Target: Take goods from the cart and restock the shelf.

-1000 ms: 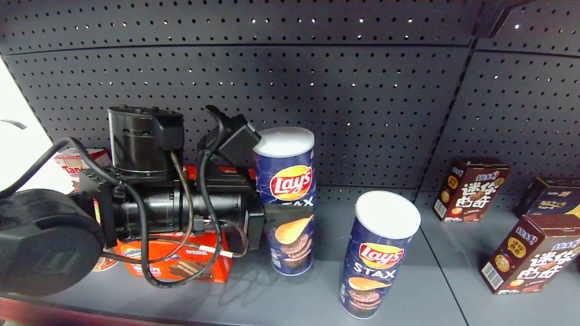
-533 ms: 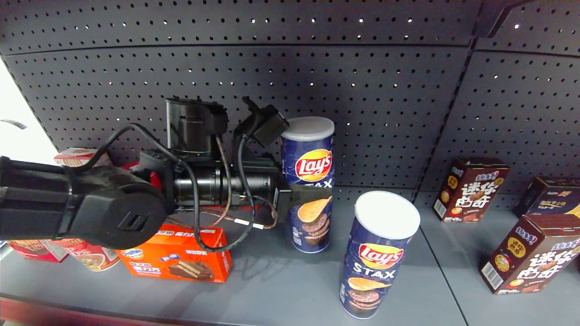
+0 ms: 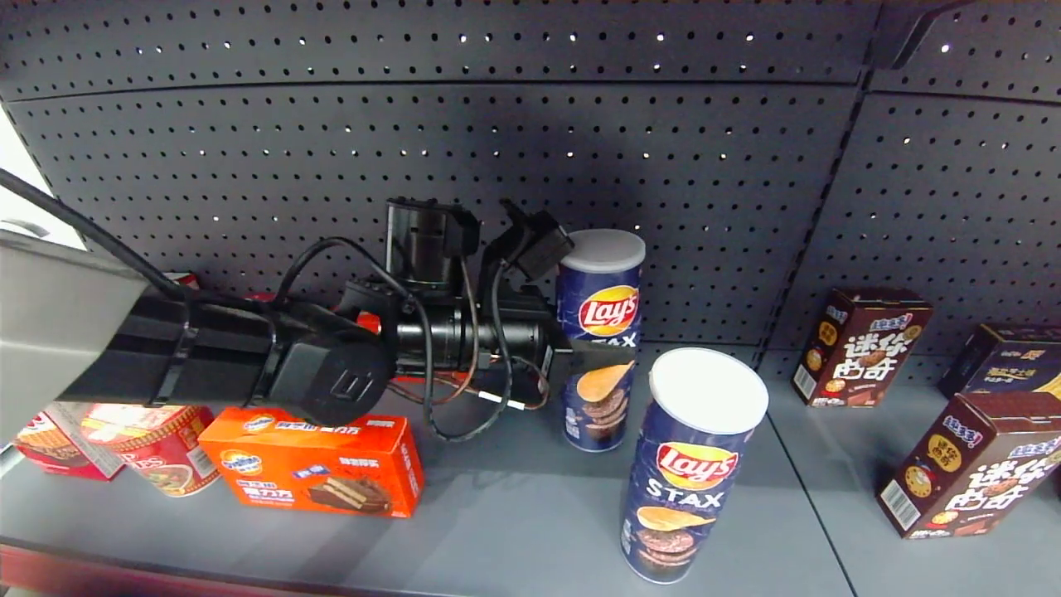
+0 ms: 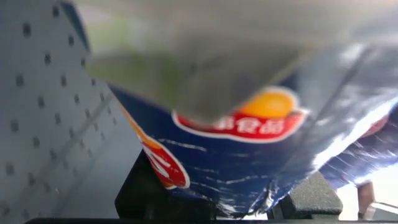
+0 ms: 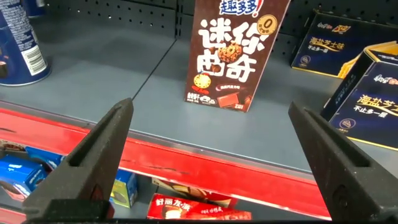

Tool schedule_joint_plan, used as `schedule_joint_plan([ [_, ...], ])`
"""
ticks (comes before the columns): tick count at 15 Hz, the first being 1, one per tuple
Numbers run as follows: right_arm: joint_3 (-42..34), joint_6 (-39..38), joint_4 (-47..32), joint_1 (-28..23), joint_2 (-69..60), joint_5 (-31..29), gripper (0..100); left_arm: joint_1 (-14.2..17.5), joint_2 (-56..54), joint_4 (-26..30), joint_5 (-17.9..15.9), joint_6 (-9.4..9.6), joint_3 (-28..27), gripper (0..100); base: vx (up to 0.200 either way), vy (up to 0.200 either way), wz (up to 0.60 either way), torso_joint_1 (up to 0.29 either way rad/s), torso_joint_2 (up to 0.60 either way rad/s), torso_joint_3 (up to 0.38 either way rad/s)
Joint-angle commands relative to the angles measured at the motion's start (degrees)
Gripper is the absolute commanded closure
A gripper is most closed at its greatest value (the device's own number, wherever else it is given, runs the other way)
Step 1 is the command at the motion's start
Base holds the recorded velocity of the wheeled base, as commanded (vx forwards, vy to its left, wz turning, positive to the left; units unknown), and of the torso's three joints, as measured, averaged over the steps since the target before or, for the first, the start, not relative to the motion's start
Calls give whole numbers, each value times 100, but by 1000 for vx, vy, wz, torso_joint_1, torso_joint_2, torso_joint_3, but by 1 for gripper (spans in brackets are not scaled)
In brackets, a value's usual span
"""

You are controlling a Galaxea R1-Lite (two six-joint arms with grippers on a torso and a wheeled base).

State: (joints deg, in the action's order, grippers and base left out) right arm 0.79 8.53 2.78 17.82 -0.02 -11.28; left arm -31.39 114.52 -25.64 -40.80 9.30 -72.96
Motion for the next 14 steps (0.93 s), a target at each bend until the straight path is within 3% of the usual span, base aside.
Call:
schedule_joint_plan([
  [1,-9,-1,3,2,2,3,0,28,326,-3,-112,37,-280,100,0,0,0,0,0,0],
  [5,0,8,3,2,2,3,0,-16,624,6,-147,37,-711,100,0,0,0,0,0,0],
  [14,0,17,-5,2,2,91,0,-69,1099,-12,-139,45,-1115,100,0,0,0,0,0,0],
])
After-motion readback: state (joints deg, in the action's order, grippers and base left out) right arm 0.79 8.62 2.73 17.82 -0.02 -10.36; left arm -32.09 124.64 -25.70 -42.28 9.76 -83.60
